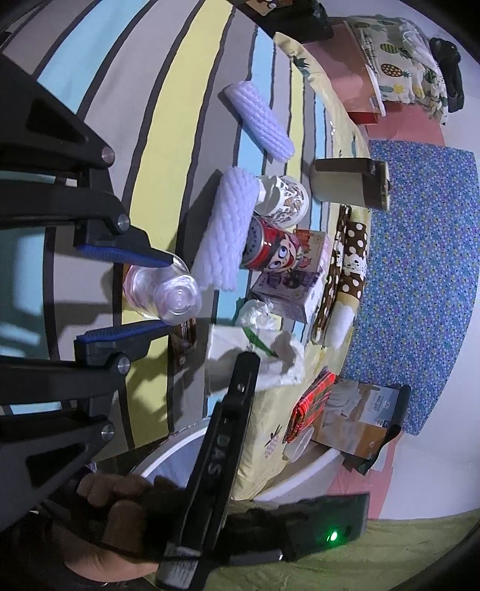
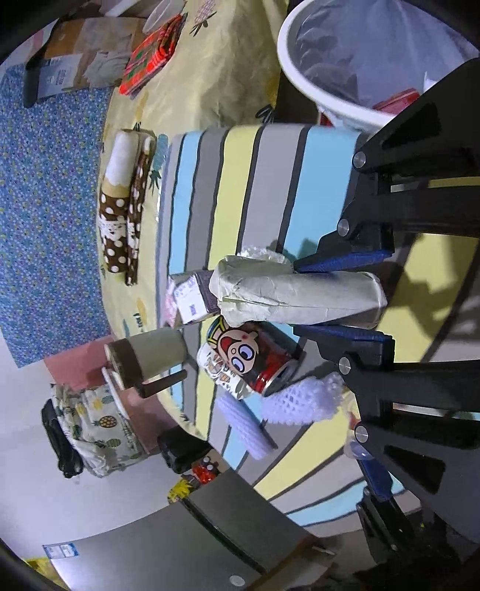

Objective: Collect trash
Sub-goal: 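Grasp the clear plastic cup with the left gripper while the right gripper grasps the white paper bag, then carry the clear cup and paper bag over the trash bin with both grippers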

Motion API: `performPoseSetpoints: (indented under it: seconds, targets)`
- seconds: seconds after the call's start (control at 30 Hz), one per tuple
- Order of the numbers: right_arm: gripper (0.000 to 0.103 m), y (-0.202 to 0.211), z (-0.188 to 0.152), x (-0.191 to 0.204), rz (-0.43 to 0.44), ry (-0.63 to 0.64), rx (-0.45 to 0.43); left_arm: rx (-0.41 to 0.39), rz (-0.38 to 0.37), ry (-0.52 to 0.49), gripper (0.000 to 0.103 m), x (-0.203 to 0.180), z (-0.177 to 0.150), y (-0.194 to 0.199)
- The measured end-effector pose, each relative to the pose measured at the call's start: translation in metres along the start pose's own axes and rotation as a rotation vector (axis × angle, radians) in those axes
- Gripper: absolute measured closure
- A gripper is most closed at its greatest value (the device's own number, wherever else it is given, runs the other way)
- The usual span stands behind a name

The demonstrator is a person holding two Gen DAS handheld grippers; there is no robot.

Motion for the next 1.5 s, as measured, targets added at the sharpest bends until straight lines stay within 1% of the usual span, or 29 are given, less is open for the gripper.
performPoseSetpoints:
  seconds: [0.2,0.37,0.87,1.23,1.5]
  targets:
    - [0.074,0.028,-0.005,-0.009,-0.025,-0.031,-0.035,-0.019,-0.009,-0.032,0.072,-0.017,0.0,0.013]
    - [0.074,0.043,-0.009,-0.017,-0.051,-0.05,-0.056,-0.02,-0.028,-0.058,0.072,-0.034,-0.001,0.017]
    - [0.074,0.083,-0.039,-0.059,-0.162,-0.135,-0.087,0.02,-0.121,-0.161,0.073,-0.109,-0.011,0.003]
    - [0.074,0.093,-0.063,-0.088,-0.206,-0.184,-0.079,0.057,-0.186,-0.222,0.072,-0.159,-0.021,-0.013]
    - [0.074,0.099,-0.089,-0.113,-0.234,-0.249,-0.046,0.102,-0.248,-0.261,0.072,-0.193,-0.031,-0.029]
Point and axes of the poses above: each gripper's, at about its wrist camera, not at the fingertips, and y roughly against the way its jaws point, x to its left, z to its top, the point moved 7 cm from there along -y, roughly the way its jaws point, and after that the axes turned 15 degrees about y, right-handed, at the moved point
